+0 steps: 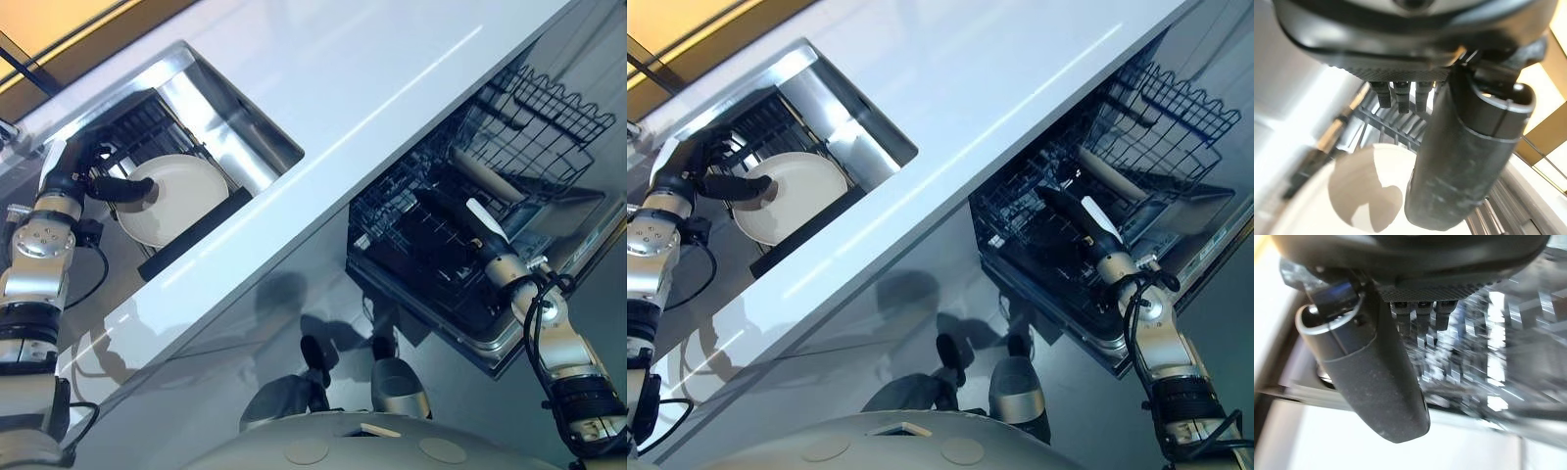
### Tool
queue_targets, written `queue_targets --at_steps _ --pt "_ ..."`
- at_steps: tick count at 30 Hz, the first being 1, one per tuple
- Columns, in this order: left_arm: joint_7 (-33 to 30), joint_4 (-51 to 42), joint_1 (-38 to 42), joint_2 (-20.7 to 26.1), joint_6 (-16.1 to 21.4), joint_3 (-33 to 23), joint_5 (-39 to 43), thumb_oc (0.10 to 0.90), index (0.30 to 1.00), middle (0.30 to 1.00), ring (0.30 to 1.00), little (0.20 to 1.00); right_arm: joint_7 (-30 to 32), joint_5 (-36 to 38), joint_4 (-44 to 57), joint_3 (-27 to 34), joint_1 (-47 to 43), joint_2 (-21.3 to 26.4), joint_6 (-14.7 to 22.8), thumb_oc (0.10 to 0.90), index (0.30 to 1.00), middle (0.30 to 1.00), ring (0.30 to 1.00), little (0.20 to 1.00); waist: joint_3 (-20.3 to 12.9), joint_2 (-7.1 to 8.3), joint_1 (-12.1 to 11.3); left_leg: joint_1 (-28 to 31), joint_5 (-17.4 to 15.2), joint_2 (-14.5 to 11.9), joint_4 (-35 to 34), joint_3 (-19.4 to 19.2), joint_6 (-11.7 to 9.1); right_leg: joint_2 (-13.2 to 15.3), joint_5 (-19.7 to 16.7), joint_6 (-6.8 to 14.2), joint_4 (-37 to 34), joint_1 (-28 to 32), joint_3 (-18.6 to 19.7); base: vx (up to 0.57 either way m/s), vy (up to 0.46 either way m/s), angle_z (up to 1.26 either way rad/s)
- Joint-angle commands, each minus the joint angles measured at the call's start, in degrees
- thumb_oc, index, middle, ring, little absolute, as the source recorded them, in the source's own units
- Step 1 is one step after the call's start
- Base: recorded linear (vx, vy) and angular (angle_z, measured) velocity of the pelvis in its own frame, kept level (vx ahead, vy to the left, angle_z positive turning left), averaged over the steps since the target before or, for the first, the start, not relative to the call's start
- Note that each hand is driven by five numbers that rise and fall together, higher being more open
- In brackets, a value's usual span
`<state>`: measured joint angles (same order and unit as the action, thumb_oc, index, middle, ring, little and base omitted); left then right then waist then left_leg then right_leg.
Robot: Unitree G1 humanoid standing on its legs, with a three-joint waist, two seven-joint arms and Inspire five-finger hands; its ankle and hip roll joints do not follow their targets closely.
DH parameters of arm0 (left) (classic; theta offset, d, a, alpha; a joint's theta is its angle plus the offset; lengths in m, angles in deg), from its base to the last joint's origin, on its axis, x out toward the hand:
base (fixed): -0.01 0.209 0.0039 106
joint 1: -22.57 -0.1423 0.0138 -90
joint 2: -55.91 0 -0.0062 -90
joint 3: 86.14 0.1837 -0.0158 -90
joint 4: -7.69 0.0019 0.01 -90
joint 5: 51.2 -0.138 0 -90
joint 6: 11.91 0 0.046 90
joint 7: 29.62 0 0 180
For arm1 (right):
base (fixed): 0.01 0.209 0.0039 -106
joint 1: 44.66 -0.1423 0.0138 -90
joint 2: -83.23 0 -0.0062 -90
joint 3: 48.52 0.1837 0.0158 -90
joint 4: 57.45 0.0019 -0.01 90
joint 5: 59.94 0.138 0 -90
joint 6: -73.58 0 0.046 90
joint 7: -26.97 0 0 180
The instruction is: Pick up plates and place into dishwasher.
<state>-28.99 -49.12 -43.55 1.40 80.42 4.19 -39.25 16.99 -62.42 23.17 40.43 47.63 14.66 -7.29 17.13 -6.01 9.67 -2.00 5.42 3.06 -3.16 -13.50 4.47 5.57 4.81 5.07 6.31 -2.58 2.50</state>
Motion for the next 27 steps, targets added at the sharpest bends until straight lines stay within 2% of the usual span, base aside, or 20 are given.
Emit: queue_targets --at_steps 1,6,11,14,20,22,23,24,25,26,27 --pt "-4.27 0.83 10.16 7.02 2.3 0.96 2.81 0.8 0.9 0.9 0.9 0.9 4.14 1.16 3.73 0.88 -5.87 2.73 3.71 0.8 0.9 0.9 0.9 0.9 -1.07 1.18 0.35 -1.84 -14.51 3.33 12.82 1.65 0.78 -1.37 -4.79 2.65 3.45 -11.5 1.15 -0.04 0.021 0.03" --pt "-4.33 0.26 12.78 7.43 1.5 3.19 4.24 0.8 0.9 0.9 0.9 0.9 5.39 0.84 2.86 0.41 -5.52 2.37 3.84 0.8 0.9 0.9 0.9 0.9 0.28 1.35 0.4 -3.87 -13.83 2.99 13.43 1.56 0.63 -1.54 -5.11 2.23 4.61 -13.65 1.18 0.0 0.004 0.01" --pt "0.99 -0.36 15.28 7.14 -0.09 5.56 8.28 0.8 0.9 0.9 0.9 0.9 5.5 1.83 2.79 -0.05 -4.97 1.71 4.4 0.8 0.9 0.9 0.9 0.9 1.83 1.16 0.49 -5.43 -12.42 2.72 12.47 1.67 0.38 -1.93 -5.47 1.85 5.4 -15.88 0.77 -0.03 0.009 0.03" --pt "6.42 -0.3 15.36 6.47 -1.45 6.74 9.56 0.8 0.9 0.9 0.9 0.9 5.21 0.87 2.82 -0.34 -4.78 1.34 4.43 0.8 0.9 0.9 0.9 0.9 2.25 1.08 0.49 -5.92 -12.26 2.71 12.31 1.64 0.34 -1.8 -5.66 1.85 5.38 -16.5 0.47 -0.03 0.012 0.05" --pt "26.91 -1.53 12.23 7.23 -8.88 11.85 9.66 0.8 0.9 0.9 0.9 0.9 5.03 1.7 3.42 -0.41 -4.41 2.53 3.67 0.8 0.9 0.9 0.9 0.9 3.56 0.67 0.19 -5.95 -11.44 2.88 11.18 1.92 0.34 -1.53 -6.55 1.81 5.03 -16.58 -0.34 -0.03 -0.007 0.01" --pt "29.73 -3.81 10.1 8.29 -10.77 12.28 11.26 0.8 0.9 0.9 0.9 0.9 5.2 2.4 3.42 -0.06 -4.22 3.14 3.38 0.8 0.9 0.9 0.9 0.9 3.7 0.47 -0.13 -5.57 -11.36 3.0 10.79 2.13 0.33 -1.36 -6.62 1.86 4.51 -16.0 -0.71 -0.04 -0.023 0.07" --pt "31.29 -4.24 9.29 8.4 -11.36 12.12 11.9 0.731 0.841 0.841 0.841 0.831 5.08 2.62 3.32 0.16 -4.09 3.33 3.36 0.8 0.9 0.9 0.9 0.9 3.67 0.36 -0.23 -5.23 -11.34 3.08 10.54 2.3 0.34 -1.31 -6.58 1.92 4.27 -15.66 -0.91 -0.01 -0.019 0.07" --pt "32.48 -5.02 8.38 8.49 -11.53 11.72 11.98 0.745 0.853 0.853 0.853 0.845 5.15 2.46 3.04 0.32 -3.92 3.19 3.44 0.8 0.9 0.9 0.9 0.9 3.55 0.21 -0.49 -5.03 -11.41 3.17 10.52 2.38 0.39 -1.22 -6.36 1.95 4.03 -15.25 -1.1 0.0 -0.022 0.07" --pt "32.97 -6.73 6.93 8.96 -12.1 11.38 12.84 0.8 0.9 0.9 0.9 0.9 5.02 2.5 2.77 0.61 -3.68 3.21 3.46 0.8 0.9 0.9 0.9 0.9 3.42 0.04 -0.69 -4.56 -11.52 3.28 10.37 2.61 0.33 -1.02 -6.22 2.01 3.58 -14.52 -1.4 0.0 -0.03 0.08" --pt "33.31 -8.52 5.46 9.22 -12.89 10.49 13.3 0.753 0.86 0.86 0.86 0.853 5.14 2.38 2.55 0.79 -3.43 2.94 3.27 0.8 0.9 0.9 0.9 0.9 3.21 -0.09 -1.02 -4.11 -11.62 3.4 10.29 2.82 0.29 -0.86 -6.13 2.09 3.26 -13.83 -1.73 0.01 -0.043 0.13" --pt "33.51 -9.9 4.11 9.23 -13.19 9.58 13.5 0.751 0.858 0.858 0.858 0.851 5.02 1.99 2.45 0.98 -3.17 2.53 3.12 0.8 0.9 0.9 0.9 0.9 2.92 -0.24 -1.36 -3.57 -11.66 3.55 10.02 3.09 0.3 -0.78 -5.79 2.13 2.84 -12.97 -2.09 0.02 -0.056 0.13"
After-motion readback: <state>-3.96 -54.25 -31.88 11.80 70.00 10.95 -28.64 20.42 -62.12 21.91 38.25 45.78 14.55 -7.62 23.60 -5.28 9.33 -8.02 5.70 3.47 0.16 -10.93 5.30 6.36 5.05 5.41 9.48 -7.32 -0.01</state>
